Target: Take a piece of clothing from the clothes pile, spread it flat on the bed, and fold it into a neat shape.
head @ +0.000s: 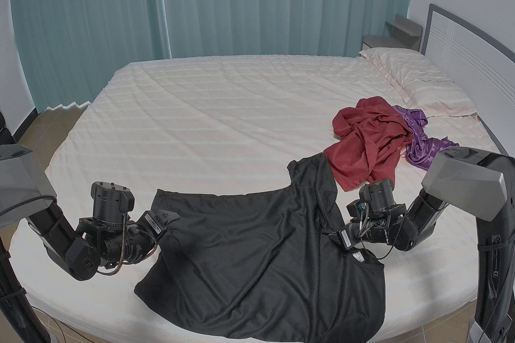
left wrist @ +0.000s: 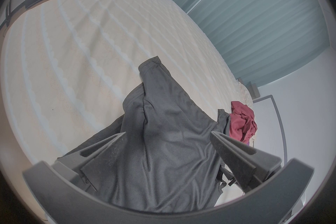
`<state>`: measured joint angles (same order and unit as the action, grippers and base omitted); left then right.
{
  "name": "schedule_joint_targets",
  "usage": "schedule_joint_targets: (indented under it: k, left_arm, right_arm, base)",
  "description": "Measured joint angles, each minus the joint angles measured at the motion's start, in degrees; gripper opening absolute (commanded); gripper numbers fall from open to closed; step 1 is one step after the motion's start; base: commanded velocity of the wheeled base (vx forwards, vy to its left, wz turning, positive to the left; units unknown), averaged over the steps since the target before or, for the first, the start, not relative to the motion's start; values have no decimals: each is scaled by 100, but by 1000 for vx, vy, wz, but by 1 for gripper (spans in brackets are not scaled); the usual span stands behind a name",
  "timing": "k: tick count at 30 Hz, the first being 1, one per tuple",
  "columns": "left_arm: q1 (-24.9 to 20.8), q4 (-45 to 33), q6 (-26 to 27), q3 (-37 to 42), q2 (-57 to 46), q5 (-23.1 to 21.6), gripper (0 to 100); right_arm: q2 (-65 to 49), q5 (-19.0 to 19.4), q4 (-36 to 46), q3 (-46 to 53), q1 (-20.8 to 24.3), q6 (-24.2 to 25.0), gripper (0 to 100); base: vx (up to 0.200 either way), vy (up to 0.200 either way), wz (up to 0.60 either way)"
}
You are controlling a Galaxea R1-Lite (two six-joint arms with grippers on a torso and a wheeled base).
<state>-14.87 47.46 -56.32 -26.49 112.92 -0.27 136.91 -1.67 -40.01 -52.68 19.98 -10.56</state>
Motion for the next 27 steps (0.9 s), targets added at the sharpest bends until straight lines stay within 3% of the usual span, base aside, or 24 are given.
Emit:
schedule_joint_targets:
  k: [13, 24, 25, 27]
  left_arm:
    - [21, 0, -4, -7, 4, -6, 100]
    - [60, -2, 13, -5, 133, 20, 100]
    - [60, -5, 21, -2, 144, 22, 100]
    - [62, -9, 29, 1, 155, 24, 100]
  right_arm:
    - [-177, 85, -50, -73, -532, 273, 0]
    - [-196, 334, -57, -284, -1147, 1002, 0]
    - [-172, 378, -57, -316, -1174, 1111, 100]
    - [-130, 517, -57, -363, -1200, 1261, 100]
  base:
    - [0, 0, 0]
    - [0, 0, 0]
    - [0, 0, 0]
    - [0, 0, 0]
